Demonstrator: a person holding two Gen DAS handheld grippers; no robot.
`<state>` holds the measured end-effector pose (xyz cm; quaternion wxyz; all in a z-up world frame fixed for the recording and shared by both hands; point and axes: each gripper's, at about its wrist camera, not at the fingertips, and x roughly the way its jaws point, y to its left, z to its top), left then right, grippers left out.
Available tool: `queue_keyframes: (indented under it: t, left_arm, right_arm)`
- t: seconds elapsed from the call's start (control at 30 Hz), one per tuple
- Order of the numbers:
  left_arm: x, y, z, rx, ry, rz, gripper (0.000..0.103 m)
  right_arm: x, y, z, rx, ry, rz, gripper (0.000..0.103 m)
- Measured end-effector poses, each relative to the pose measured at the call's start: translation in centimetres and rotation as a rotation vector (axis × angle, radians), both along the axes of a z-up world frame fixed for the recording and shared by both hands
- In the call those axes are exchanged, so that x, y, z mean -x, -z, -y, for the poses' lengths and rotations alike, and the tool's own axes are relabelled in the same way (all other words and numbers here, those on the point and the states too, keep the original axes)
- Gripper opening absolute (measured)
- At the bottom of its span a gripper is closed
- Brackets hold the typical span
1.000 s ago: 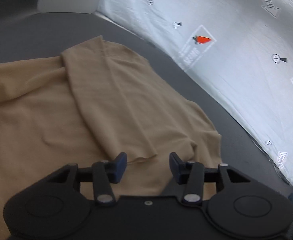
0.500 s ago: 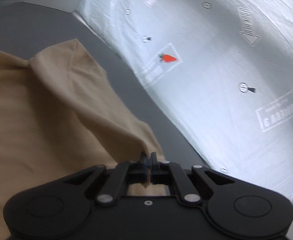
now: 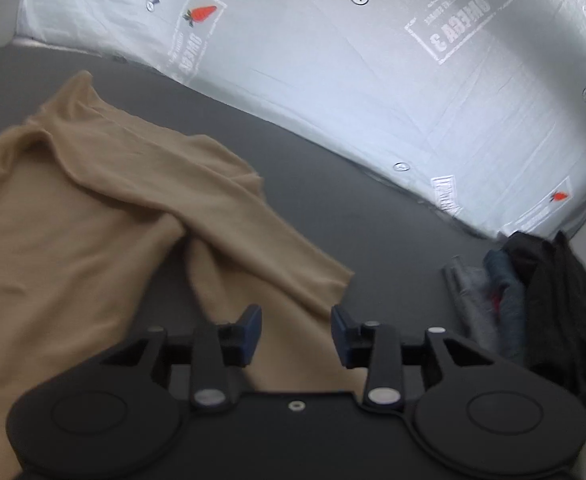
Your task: Fold clothes
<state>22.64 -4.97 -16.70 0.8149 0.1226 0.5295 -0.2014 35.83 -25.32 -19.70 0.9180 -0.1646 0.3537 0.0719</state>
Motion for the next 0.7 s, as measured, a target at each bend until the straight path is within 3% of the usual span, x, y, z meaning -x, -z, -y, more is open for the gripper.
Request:
queue_keyframes:
  t: [0.07,0.17,0.23,0.3,0.4,0.47,0.6,0.7]
  left_arm:
    - [-0.4,-0.1,-2.5,0.031,-0.148,-0.005,0.071]
    - [-0.8,0.3,-5.8,0.028,-0.354,-0.003,0.073]
    - [-1.1,0.3,-7.4,0.009,-0.44,0.003,0.073]
    - [-1.5,0.1,-8.7,-0.015,-0.494,0.017,0.074]
    - [-2.1,-0.6,-10.0,-0.015,-0.525,0.048,0.082]
    - [-2.7,-0.9,-10.9,-0.012,-0.521,0.075,0.086]
    - [-5.8,-0.8,-12.1,-0.019,-0.534,0.104,0.092]
    - [-8.9,-0.6,-12.8,0.026,-0.547,0.108,0.092]
  right_arm:
    - [2.0,0.4,-2.0,-0.172,-0.05,-0.082,0.04]
    - [4.7,1.2,-5.5,-0.332,-0.113,-0.172,0.051]
    - [5.3,1.7,-7.6,-0.384,-0.129,-0.218,0.06]
    - [5.4,1.5,-9.2,-0.397,-0.144,-0.235,0.075]
    - [4.8,0.5,-9.8,-0.433,-0.146,-0.211,0.089]
    - [3.0,0.2,-8.4,-0.556,-0.104,-0.218,0.102]
    - [-0.4,1.4,-4.8,-0.889,0.064,-0.305,0.103]
    - [-1.5,2.2,-2.2,-0.998,0.226,-0.279,0.103]
